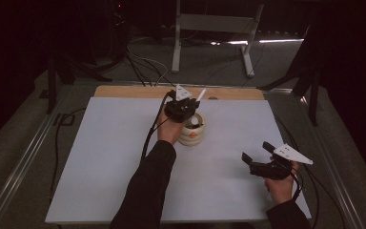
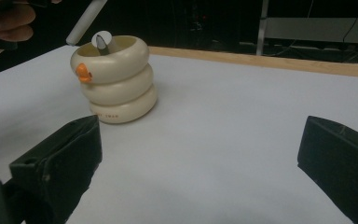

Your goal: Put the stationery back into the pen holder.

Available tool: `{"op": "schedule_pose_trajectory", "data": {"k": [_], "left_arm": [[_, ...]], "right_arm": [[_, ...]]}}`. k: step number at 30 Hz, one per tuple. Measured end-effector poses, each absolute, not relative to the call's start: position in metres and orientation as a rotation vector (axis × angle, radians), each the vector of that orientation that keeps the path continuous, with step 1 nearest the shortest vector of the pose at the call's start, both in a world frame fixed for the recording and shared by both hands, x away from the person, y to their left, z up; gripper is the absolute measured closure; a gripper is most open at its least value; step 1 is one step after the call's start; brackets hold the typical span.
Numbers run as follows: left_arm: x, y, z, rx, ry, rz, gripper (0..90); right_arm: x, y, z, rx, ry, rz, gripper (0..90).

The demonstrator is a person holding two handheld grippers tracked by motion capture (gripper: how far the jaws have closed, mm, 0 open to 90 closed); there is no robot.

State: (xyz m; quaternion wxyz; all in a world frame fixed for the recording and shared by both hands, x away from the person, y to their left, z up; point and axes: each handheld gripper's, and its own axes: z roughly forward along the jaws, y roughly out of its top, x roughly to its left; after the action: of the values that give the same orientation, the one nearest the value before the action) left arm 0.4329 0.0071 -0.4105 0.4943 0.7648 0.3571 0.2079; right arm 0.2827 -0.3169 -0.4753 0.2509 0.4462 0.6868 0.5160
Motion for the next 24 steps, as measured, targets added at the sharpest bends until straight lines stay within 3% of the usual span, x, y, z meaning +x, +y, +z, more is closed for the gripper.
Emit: {"op": "schedule_pose_trajectory", "data": {"k": [24], "left_arm": [[0.441,0.002,-0.421,1.855,0.876,0.5,78.9]], "right_arm": [[0.28,-0.322,-0.476,1.226,1.856,1.402,0.1]]}}
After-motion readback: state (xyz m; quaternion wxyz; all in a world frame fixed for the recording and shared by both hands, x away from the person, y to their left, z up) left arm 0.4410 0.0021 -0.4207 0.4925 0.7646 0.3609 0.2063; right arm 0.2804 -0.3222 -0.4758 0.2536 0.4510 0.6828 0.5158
